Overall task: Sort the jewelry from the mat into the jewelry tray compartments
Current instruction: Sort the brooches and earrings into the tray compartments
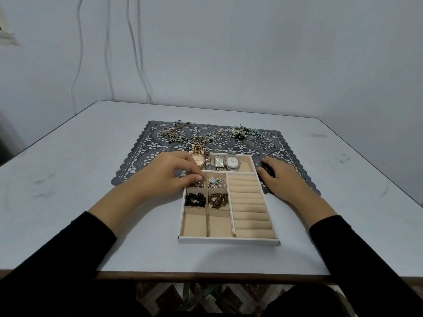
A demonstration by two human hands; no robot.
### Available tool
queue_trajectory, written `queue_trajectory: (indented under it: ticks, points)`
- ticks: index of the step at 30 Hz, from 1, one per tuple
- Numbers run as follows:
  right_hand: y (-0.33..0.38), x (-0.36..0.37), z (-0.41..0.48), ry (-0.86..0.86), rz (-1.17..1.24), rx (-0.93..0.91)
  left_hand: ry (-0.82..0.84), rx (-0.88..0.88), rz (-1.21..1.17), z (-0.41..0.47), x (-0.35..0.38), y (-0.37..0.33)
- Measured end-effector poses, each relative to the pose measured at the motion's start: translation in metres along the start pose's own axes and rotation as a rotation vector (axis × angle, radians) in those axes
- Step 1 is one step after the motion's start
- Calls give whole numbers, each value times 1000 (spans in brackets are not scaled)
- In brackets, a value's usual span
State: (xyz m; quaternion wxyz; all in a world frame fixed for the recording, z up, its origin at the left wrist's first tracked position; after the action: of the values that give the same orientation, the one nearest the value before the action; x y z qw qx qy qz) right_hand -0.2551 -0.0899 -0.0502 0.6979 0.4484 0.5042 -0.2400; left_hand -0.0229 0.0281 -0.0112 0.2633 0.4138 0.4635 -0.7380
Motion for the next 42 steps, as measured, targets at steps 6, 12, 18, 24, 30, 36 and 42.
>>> queue_trajectory:
  ticks: [6,12,18,24,30,36,42]
  points:
    - [-4,1,1,3,27,-5,-55,-59,-169,1,-5,8]
    - [-7,2,3,14,29,5,-212,-130,-230,-2,-18,28]
    - [-9,-8,9,-53,75,43,-318,-275,-93,3,-28,64]
    - [-13,-23,35,-145,99,23,-108,-353,109,28,-25,105]
    - [-5,-27,77,-138,71,-81,-27,-342,176,63,-25,122]
    - [4,-16,128,-81,62,-135,-7,-343,183,99,-24,144]
    - [23,-6,168,-45,43,-222,-37,-398,184,126,-31,170]
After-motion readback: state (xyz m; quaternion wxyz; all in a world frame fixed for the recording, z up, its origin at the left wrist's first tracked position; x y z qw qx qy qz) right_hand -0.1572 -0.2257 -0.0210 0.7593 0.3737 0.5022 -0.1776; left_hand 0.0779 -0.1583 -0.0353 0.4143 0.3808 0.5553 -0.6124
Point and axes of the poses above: each hand's wrist, its own z-axis towards the middle knuckle, its own x-axis out of the palm, y = z × x, the point moved 7 cm from there along z, towards the middle knuckle, and after that the axes turned 12 degrees about y, right-handed, at the moved point
